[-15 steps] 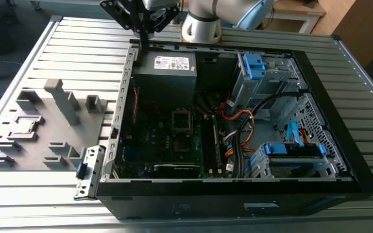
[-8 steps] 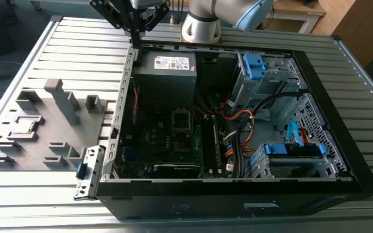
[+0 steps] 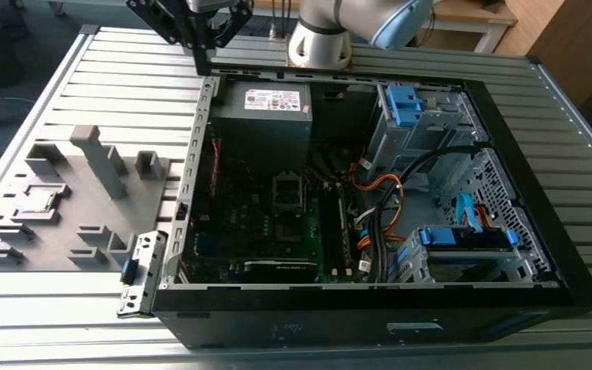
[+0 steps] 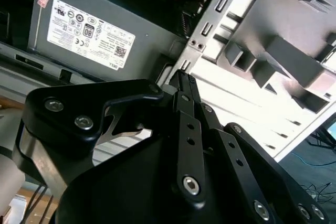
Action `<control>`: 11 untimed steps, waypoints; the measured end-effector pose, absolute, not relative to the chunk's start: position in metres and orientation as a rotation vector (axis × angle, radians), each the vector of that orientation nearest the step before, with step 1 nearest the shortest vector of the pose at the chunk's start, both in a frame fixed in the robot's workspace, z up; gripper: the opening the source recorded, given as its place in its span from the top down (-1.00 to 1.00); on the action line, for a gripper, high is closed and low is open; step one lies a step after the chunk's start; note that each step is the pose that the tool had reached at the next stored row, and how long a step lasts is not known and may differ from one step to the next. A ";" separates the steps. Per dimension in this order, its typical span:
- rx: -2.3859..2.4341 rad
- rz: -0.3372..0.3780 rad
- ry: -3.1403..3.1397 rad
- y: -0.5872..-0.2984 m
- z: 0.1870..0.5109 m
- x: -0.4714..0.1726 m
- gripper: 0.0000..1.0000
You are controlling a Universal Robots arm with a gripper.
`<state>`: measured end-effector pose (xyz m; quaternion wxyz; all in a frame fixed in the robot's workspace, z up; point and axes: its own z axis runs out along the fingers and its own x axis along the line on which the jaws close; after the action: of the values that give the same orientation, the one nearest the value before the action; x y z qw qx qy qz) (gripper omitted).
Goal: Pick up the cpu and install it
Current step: 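Reach for the cpu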
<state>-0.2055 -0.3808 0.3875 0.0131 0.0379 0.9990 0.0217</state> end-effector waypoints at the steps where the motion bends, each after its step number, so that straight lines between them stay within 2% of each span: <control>1: 0.118 0.068 3.112 -0.380 0.387 -0.207 0.79; 11: 0.118 0.068 3.112 -0.376 0.386 -0.229 0.79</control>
<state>-0.2291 -0.3763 0.3860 0.0131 0.0379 0.9990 0.0217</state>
